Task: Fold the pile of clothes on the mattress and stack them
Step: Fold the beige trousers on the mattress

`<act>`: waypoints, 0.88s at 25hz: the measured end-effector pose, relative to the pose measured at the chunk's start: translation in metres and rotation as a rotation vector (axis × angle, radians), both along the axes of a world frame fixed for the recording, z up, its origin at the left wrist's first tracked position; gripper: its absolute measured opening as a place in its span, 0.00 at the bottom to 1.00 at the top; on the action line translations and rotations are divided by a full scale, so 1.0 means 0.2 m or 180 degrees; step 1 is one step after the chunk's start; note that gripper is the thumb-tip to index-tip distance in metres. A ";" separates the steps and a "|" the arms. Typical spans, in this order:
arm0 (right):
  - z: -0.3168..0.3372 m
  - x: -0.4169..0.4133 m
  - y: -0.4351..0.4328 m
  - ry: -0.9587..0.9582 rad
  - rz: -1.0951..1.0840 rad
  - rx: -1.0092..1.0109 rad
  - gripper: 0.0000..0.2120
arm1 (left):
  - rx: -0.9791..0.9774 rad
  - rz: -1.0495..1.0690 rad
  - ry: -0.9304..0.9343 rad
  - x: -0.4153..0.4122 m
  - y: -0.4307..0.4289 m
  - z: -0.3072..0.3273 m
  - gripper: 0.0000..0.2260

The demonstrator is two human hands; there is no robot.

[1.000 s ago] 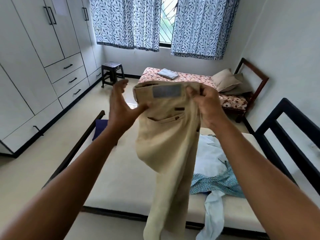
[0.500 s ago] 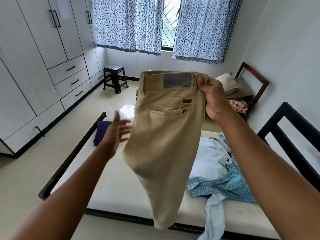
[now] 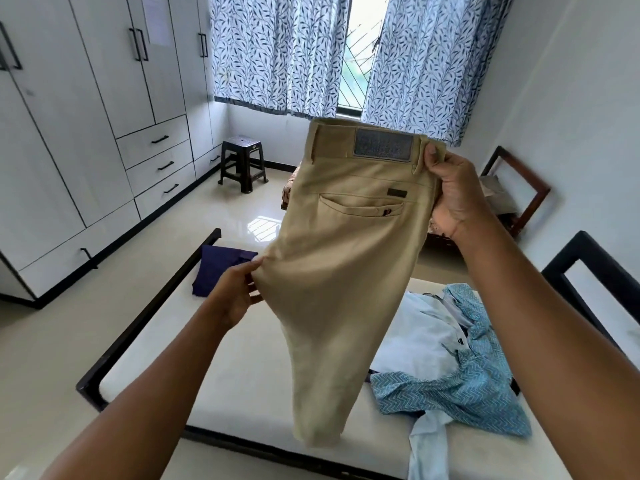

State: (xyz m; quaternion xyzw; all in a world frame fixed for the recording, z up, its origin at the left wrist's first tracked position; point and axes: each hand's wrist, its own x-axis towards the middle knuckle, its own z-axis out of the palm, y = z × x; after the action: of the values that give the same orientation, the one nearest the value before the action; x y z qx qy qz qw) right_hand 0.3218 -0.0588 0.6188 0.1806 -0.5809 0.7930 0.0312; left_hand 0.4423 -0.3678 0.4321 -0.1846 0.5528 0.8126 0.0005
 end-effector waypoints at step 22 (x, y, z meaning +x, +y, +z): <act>0.01 -0.07 0.12 0.0100 -0.0057 -0.0348 0.12 | -0.3517 0.0941 0.1082 -0.19 -0.25 0.24 0.11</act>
State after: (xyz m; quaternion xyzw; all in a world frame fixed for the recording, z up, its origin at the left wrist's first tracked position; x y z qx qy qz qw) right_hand 0.3087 -0.0347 0.6215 0.1859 -0.5377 0.8204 0.0572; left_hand 0.4038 -0.4186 0.4803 -0.0998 0.8545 0.4143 -0.2972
